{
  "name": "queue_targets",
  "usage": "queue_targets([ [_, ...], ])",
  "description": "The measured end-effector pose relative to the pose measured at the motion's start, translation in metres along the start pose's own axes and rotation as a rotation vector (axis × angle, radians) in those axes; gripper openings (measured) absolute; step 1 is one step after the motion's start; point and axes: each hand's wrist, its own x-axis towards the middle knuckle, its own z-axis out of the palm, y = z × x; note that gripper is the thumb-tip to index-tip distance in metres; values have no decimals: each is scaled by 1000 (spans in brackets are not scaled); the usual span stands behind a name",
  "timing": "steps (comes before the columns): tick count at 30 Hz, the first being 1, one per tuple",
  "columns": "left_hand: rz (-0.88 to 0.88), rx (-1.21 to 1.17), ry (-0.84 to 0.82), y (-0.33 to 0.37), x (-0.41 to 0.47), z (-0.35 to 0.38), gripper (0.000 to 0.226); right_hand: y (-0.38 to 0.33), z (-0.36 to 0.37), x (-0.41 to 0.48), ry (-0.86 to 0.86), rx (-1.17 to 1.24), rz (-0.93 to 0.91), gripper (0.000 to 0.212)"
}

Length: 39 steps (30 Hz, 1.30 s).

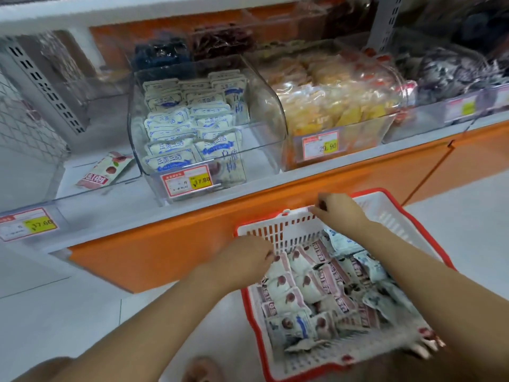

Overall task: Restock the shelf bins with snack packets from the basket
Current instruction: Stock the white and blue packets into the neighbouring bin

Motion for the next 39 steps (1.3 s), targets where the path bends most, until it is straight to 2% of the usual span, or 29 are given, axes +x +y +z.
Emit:
queue_targets([
  [2,-36,-7,-162,0,1,20,32,49,26,-14,-114,14,222,23],
  [5,-107,12,-296,-6,-2,35,34,116,59,-44,-227,0,423,44],
  [9,-160,-51,-263,-10,0,42,25,151,84,-81,-370,137,512,49],
  [10,-167,-47,-249,-9,1,42,22,153,88,-85,-414,98,504,52],
  [12,-190,-13,-239,-6,2,43,30,158,95,-89,-438,-10,468,63],
  [14,-199,12,-258,-5,3,45,36,155,93,-89,-406,23,448,57],
  [17,-209,21,-276,-4,5,48,37,151,94,-87,-305,91,363,26],
  [21,-227,7,-274,-4,5,49,36,145,105,-83,-233,124,375,13],
  [28,-252,4,-272,-5,0,51,34,142,101,-62,-273,256,529,37],
  [30,-265,-6,-278,-5,2,51,29,135,103,-61,-310,194,533,47],
  [33,-259,-17,-282,-5,3,47,31,126,117,-66,-366,69,642,83],
  [36,-241,-23,-281,-5,2,45,30,127,128,-68,-283,105,736,106],
  [38,-226,-16,-285,-7,1,46,25,125,126,-63,-225,198,790,100],
  [39,-219,-10,-282,-8,1,46,24,123,122,-60,-218,246,790,85],
])
